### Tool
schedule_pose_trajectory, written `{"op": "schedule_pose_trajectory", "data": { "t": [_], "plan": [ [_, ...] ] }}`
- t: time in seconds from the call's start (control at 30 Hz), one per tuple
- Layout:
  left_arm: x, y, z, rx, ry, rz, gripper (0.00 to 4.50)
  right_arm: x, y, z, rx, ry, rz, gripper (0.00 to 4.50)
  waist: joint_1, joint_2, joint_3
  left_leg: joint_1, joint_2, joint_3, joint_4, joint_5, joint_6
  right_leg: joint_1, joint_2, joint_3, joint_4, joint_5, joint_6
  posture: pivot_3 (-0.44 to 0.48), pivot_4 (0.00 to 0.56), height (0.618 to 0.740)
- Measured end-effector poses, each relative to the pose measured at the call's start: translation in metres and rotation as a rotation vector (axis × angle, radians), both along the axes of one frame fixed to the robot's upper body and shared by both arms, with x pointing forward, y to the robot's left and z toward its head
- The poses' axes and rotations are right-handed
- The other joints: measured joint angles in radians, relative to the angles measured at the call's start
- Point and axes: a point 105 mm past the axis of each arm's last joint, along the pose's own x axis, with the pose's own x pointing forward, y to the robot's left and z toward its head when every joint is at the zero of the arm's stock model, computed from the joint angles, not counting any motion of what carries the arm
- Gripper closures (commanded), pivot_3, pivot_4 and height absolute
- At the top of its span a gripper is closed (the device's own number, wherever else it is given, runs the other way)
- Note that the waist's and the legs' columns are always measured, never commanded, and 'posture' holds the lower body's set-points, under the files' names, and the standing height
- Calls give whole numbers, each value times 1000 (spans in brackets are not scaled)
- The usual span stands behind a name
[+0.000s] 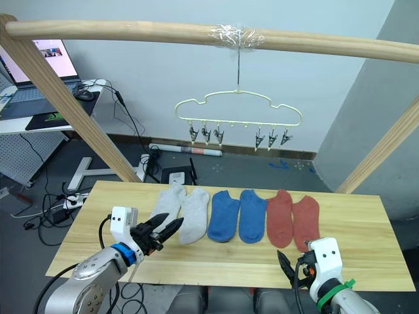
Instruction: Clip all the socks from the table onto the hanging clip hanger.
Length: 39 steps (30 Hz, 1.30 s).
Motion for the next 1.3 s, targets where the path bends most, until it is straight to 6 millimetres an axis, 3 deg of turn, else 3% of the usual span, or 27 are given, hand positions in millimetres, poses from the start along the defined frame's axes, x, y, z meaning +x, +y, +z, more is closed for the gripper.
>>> {"op": "schedule_pose_trajectory", "data": {
  "t": [0.23, 0.37, 0.47, 0.67, 0.83, 1.0, 1.3],
  "plan": [
    [2, 0, 1, 5, -2, 6, 1528, 0, 0, 0, 4, -2, -4, 0, 0, 0, 0, 0, 0, 0, 0, 0, 0, 0, 0, 0, 0, 0, 0, 105, 178, 740],
    [17, -3, 15, 27, -72, 26, 1528, 8, 1, 7, -7, -26, 23, 0, 1, 0, 0, 0, 0, 0, 1, 0, 0, 1, 0, 0, 0, 1, 1, 104, 173, 740],
    [29, -14, 30, 15, -147, 20, 2087, 22, 0, 24, -14, -86, 61, 0, 0, -1, -1, 0, -1, 0, 3, 0, 0, 2, 1, 1, 1, 2, 3, 94, 168, 740],
    [49, -22, 40, 47, -227, 60, 2087, 52, -3, 71, -69, -213, 172, 0, 0, -1, 0, 0, -1, 0, 3, 0, 0, 2, 2, 1, 1, 6, 11, 88, 168, 740],
    [75, -31, 65, 39, -348, 120, 2087, 76, 0, 132, -117, -351, 295, 0, 0, -2, 0, 0, -1, -1, 5, 0, 0, 3, 3, 1, 1, 8, 12, 79, 174, 740],
    [95, -39, 84, 27, -424, 162, 2087, 81, 15, 170, -142, -408, 416, 0, 0, -3, 1, -1, -1, -1, 4, 0, 0, 3, 3, 1, 1, 10, 9, 63, 181, 740],
    [116, -45, 94, 40, -448, 197, 2087, 78, 30, 203, -157, -456, 512, 0, -1, -4, 2, -1, -1, -1, 5, 0, 1, 3, 3, 0, 1, 10, 8, 32, 195, 740]
  ]
}}
